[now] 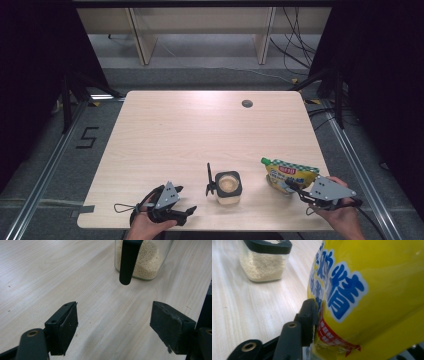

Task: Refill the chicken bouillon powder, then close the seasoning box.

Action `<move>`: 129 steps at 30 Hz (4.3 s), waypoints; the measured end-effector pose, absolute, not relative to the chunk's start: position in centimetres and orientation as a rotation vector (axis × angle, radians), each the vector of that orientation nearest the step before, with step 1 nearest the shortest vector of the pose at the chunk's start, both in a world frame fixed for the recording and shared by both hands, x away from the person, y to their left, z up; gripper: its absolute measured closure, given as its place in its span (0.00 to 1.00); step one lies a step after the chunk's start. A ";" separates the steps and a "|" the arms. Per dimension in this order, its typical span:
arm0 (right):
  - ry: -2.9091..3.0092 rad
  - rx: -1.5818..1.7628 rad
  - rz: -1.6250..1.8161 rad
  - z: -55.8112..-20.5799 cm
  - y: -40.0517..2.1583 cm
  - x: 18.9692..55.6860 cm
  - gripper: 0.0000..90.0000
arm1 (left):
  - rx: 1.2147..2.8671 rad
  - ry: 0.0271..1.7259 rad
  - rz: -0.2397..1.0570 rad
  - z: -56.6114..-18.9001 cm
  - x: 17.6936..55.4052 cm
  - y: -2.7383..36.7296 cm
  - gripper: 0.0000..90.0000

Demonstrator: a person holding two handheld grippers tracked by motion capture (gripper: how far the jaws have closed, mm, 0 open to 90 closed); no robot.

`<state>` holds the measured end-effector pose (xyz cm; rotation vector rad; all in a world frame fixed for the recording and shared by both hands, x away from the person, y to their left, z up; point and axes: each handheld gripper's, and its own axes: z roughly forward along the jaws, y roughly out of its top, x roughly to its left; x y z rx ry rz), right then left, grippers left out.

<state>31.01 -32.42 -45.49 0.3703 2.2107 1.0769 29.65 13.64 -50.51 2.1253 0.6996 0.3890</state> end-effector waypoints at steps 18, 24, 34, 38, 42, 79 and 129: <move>2.092 0.585 1.169 -45.4 -33.1 31.3 0.41 | 2.107 0.704 0.374 -50.5 29.7 13.6 0.24; 2.074 0.652 1.192 -45.5 -33.5 30.3 0.36 | 2.131 0.691 0.395 -50.4 29.8 13.7 0.24; 2.068 0.788 1.187 -45.9 -34.3 28.7 0.33 | 2.114 0.704 0.382 -50.8 29.8 13.5 0.24; 2.073 0.823 1.169 -46.1 -34.4 28.3 0.33 | 2.120 0.697 0.386 -50.8 29.9 13.5 0.24; 2.086 0.880 1.167 -46.3 -34.4 27.6 0.32 | 2.133 0.673 0.393 -50.6 30.0 13.6 0.24; 2.272 0.951 0.955 -48.0 -33.8 26.2 0.28 | 2.060 0.636 0.363 -47.9 29.4 12.0 0.33; 2.285 0.919 0.937 -48.0 -33.7 26.3 0.30 | 2.102 0.431 0.358 -44.5 31.8 4.8 0.95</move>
